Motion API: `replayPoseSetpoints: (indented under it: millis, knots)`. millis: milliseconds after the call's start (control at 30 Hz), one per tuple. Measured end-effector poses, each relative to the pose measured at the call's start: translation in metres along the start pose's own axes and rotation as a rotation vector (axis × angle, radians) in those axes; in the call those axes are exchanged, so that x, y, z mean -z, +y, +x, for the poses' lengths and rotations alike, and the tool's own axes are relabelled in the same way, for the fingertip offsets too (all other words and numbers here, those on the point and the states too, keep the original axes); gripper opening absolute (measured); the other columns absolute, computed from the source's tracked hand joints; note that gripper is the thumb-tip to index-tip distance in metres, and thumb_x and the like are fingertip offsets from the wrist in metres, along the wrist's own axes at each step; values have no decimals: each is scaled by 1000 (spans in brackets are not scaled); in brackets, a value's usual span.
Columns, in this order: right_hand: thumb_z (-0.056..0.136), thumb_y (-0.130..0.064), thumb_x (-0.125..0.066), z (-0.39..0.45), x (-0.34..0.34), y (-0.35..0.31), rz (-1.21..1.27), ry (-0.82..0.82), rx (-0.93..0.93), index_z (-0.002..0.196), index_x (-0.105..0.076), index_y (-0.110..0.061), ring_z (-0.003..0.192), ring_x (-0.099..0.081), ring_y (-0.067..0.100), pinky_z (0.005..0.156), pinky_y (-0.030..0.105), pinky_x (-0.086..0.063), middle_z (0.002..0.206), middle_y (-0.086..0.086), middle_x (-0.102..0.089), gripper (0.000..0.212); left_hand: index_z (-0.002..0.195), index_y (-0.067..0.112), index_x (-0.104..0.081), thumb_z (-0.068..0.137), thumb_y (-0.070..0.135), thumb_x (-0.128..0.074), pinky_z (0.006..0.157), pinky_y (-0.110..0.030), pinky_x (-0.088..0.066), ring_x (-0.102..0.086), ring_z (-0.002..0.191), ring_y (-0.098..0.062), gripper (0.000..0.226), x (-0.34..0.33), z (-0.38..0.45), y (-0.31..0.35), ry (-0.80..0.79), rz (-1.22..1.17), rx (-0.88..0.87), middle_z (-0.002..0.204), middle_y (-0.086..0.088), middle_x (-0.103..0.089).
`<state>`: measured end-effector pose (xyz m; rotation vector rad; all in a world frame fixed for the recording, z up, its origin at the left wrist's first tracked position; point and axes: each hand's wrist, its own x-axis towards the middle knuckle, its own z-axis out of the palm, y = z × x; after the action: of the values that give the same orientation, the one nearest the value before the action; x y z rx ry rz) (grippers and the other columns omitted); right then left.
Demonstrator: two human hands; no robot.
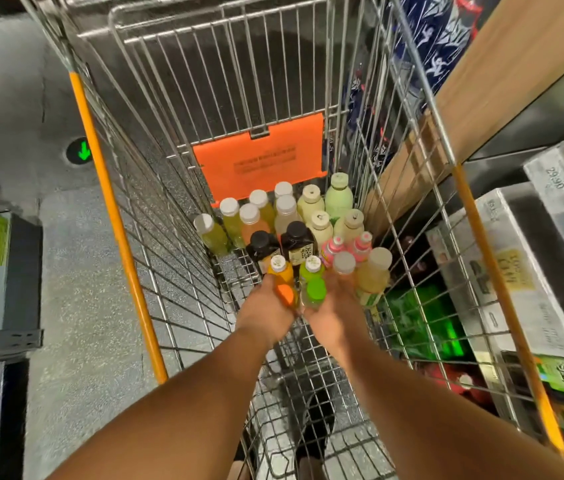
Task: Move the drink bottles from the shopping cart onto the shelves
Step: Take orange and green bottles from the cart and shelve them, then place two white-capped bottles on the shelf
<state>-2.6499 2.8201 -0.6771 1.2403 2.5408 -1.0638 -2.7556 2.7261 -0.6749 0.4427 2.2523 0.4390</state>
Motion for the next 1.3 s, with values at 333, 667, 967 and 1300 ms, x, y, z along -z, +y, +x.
replayPoseSetpoints:
  millis: [333,667,967,1300]
  knots:
    - [82,-21,-75,-2,8,-2,-11,-50,6,149,-23,-26,115,-58,26,88,43,-54,145,7,-40,85,139,30,-34,79,35,-74,93,-43,-51,-61,108,-31,72,7,-6,2,-20,58,-12,122,-8,-57]
    - [83,-24,-65,11,89,14,-302,202,72,137,-37,-20,88,-65,25,52,25,-42,132,9,-40,61,145,33,-28,68,52,-53,96,-43,-48,-51,121,-31,83,40,-16,79,67,205,-188,136,-2,-39]
    - [87,-21,-65,41,77,49,-321,-12,-16,140,-27,-29,96,-61,25,73,33,-51,128,12,-40,65,134,15,-46,86,18,-54,89,-40,-50,-56,112,-35,49,-35,20,116,51,393,-420,126,-11,-54]
    - [90,-11,-45,7,102,52,-258,39,-19,116,-51,-16,86,-55,29,68,37,-47,108,12,-54,27,126,10,-58,89,5,-52,93,-36,-46,-55,114,-32,38,-28,-10,135,65,399,-492,125,-13,-57]
